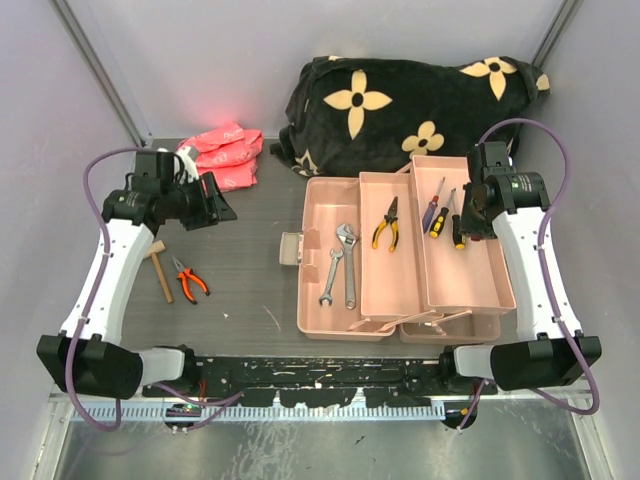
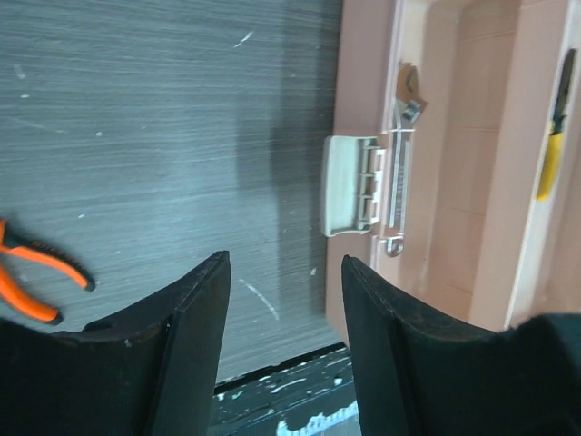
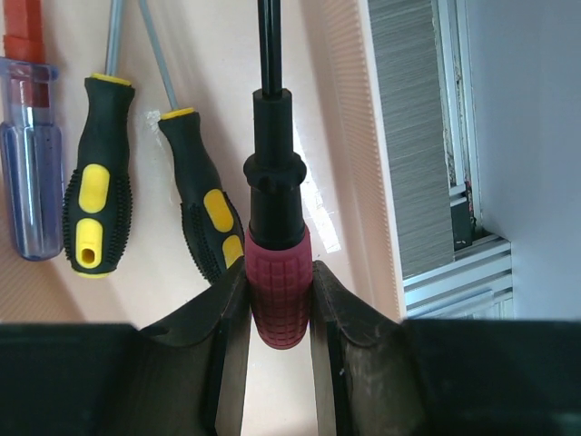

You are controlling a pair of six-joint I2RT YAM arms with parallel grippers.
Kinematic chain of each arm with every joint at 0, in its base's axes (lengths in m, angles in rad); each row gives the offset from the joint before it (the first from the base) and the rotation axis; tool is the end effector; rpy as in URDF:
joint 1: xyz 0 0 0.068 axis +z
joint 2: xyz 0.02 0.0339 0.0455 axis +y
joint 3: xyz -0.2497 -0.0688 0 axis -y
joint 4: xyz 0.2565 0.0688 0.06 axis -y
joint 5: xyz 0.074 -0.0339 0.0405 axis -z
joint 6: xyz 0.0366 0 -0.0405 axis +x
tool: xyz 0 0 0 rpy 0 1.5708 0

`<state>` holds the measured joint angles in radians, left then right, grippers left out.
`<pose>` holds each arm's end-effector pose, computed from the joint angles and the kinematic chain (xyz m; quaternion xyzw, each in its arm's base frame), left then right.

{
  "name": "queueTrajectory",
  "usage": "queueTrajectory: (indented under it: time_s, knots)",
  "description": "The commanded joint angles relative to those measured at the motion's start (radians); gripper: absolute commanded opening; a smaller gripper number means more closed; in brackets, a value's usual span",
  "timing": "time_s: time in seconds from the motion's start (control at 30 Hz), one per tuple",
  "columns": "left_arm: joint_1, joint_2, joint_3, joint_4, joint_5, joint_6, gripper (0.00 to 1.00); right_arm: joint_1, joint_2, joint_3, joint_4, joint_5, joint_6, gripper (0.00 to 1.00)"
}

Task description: Pack the tool kit

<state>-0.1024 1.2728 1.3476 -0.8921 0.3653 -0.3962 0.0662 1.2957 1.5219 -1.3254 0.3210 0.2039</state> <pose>0.2692 -0.0408 0.3523 -0.0677 0.9143 -0.2529 0.3089 0.2383 0.0042 0.3729 0.1033 0.9550 -0.1229 0.2494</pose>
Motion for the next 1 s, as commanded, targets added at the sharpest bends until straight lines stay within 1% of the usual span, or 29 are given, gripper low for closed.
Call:
queueTrajectory:
  time_s: [0.0, 0.07, 0.17, 0.23, 0.3, 0.37, 0.4, 0.53, 0.57, 0.67, 0.97]
  knots:
    - [0.006, -0.043, -0.009, -0.090, -0.106, 0.076, 0.53, -0.022, 0.002, 0.010, 0.023, 0.023, -0.022, 0.01]
    - [0.006, -0.050, -0.015, -0.112, -0.141, 0.090, 0.53, -0.028, 0.014, 0.007, 0.024, 0.014, -0.023, 0.03]
    - [0.006, -0.059, -0.032, -0.149, -0.219, 0.120, 0.53, -0.032, 0.031, 0.003, 0.028, -0.004, -0.026, 0.10]
    - [0.006, -0.055, -0.046, -0.177, -0.307, 0.160, 0.52, -0.032, 0.039, -0.004, 0.031, -0.015, -0.027, 0.17]
    - [0.007, -0.032, -0.063, -0.208, -0.435, 0.197, 0.52, -0.032, 0.043, -0.009, 0.036, -0.019, -0.027, 0.24]
    - [0.021, -0.011, -0.088, -0.219, -0.512, 0.218, 0.52, -0.032, 0.045, -0.011, 0.038, -0.028, -0.029, 0.33]
    - [0.039, 0.034, -0.111, -0.223, -0.516, 0.213, 0.52, -0.033, 0.045, -0.011, 0.038, -0.031, -0.031, 0.38]
    - [0.138, 0.101, -0.189, -0.208, -0.397, 0.128, 0.51, -0.032, 0.038, -0.007, 0.040, -0.033, -0.038, 0.59]
    - [0.148, 0.119, -0.204, -0.195, -0.391, 0.111, 0.51, -0.032, 0.033, -0.006, 0.040, -0.037, -0.041, 0.63]
    - [0.150, 0.176, -0.215, -0.155, -0.388, 0.102, 0.49, -0.032, 0.011, 0.007, 0.038, -0.044, -0.042, 0.71]
    - [0.151, 0.346, -0.197, -0.120, -0.359, 0.068, 0.46, -0.033, -0.030, 0.167, -0.002, -0.092, -0.027, 0.73]
